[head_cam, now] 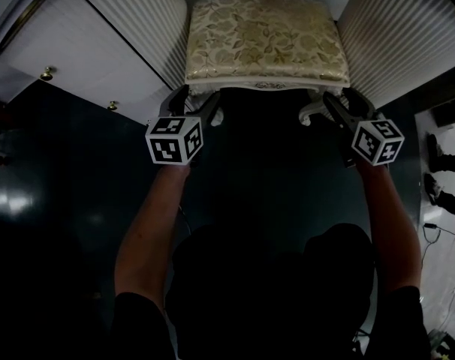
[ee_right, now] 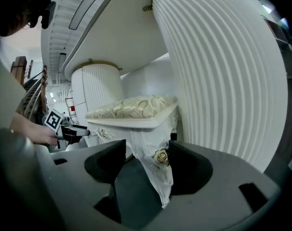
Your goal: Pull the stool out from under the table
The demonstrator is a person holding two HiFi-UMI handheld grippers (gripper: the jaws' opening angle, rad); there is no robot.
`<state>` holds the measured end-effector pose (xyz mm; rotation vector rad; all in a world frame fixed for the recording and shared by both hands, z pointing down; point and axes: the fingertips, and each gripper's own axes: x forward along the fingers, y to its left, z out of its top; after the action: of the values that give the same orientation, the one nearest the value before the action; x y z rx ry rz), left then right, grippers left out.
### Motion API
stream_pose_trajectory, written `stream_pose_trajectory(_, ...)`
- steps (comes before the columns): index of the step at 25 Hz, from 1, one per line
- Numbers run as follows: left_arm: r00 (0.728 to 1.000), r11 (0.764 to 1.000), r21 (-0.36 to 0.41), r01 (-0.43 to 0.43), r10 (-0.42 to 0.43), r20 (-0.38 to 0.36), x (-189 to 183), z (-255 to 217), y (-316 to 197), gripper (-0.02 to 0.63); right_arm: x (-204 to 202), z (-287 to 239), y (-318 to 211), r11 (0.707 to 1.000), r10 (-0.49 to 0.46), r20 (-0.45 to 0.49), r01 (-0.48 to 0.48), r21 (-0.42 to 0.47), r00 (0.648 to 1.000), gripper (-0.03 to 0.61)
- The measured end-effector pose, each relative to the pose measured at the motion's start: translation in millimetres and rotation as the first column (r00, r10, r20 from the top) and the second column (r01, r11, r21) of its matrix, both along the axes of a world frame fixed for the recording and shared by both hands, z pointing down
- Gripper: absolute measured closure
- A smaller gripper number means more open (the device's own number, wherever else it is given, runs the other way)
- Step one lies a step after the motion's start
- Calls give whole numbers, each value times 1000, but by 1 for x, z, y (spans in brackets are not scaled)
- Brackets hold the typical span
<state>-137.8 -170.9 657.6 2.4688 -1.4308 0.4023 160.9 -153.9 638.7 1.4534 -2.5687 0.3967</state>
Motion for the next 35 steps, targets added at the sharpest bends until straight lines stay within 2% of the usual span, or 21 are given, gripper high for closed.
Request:
stream_pose_trajectory(11,1000,999,-48,-13,13,1,-1,-1,-1,295,0,-3,4,998,23,36,-20,-58,999,348)
stream_pose_trajectory(20,999,998,-50,-34,36,24,0,-2,2,295,2,-6,3,999,40,53,-38,-38,998,348)
stream_pose_trajectory(22,996,997,-48,-65,68,57,-4,-2,0,303,3,-5,2,999,24,36,-23,-36,999,348)
stream_pose_trajectory(24,987,992,-40,-121,125,105,-10,1,-5,362,5,-1,-1,999,6,-37,-7,-31,999,349)
stream_pose_trajectory(26,973,984,-31,-175,177,144,-10,2,-7,361,7,4,-3,999,-17,-115,14,-29,993,350)
stream_pose_trajectory(29,959,976,-30,-218,220,178,-1,1,-9,321,5,7,-8,997,-62,-65,58,-53,996,348)
stream_pose_trajectory(31,964,977,-30,-210,212,161,4,1,-11,302,4,7,-11,995,-77,-29,75,-64,997,350)
stream_pose_trajectory(35,981,983,-35,-178,180,71,3,-1,-11,303,3,8,-9,995,-66,-26,64,-80,997,350)
